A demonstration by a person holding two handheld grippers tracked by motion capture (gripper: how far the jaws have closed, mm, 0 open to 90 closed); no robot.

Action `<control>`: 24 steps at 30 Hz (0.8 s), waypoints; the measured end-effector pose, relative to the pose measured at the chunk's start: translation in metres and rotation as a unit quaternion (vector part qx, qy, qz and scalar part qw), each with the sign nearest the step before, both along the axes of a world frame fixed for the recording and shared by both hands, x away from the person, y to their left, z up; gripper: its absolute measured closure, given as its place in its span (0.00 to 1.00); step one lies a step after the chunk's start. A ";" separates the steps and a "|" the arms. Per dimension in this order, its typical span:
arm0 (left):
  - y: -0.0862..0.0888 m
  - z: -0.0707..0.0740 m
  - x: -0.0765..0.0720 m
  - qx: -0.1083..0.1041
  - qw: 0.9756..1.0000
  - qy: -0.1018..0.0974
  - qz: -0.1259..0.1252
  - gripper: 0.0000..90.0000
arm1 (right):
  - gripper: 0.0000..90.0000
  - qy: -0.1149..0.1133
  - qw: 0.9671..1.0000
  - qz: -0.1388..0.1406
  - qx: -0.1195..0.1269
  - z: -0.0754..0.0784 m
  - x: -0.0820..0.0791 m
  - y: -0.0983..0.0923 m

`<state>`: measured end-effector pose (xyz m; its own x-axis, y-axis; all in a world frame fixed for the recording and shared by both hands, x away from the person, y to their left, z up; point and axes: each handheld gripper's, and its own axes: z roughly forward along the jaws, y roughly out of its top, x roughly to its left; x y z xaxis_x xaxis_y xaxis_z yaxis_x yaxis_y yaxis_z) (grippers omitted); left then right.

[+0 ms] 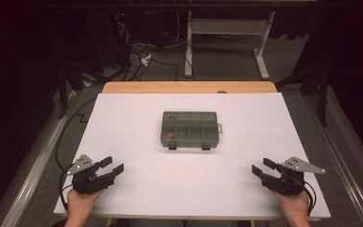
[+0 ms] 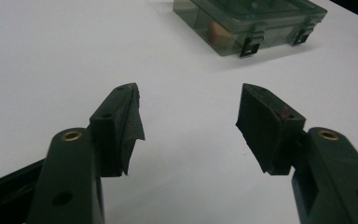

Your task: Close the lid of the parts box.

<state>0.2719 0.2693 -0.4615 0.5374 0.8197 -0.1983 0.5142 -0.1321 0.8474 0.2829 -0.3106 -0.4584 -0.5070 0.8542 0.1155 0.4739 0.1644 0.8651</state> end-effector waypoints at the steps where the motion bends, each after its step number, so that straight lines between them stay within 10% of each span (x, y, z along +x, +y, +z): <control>1: 0.000 0.000 0.000 0.001 1.000 -0.001 0.000 0.44 | 0.45 -0.003 1.000 -0.001 -0.001 0.000 -0.001 0.000; 24: 0.014 -0.003 -0.003 -0.004 1.000 -0.013 0.023 0.43 | 0.43 -0.024 0.999 -0.017 0.015 -0.001 -0.012 -0.012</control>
<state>0.2694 0.2830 -0.4643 0.5037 0.8423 -0.1919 0.4969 -0.1007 0.8619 0.2707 -0.3230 -0.4590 -0.4832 0.8677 0.1172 0.4376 0.1233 0.8907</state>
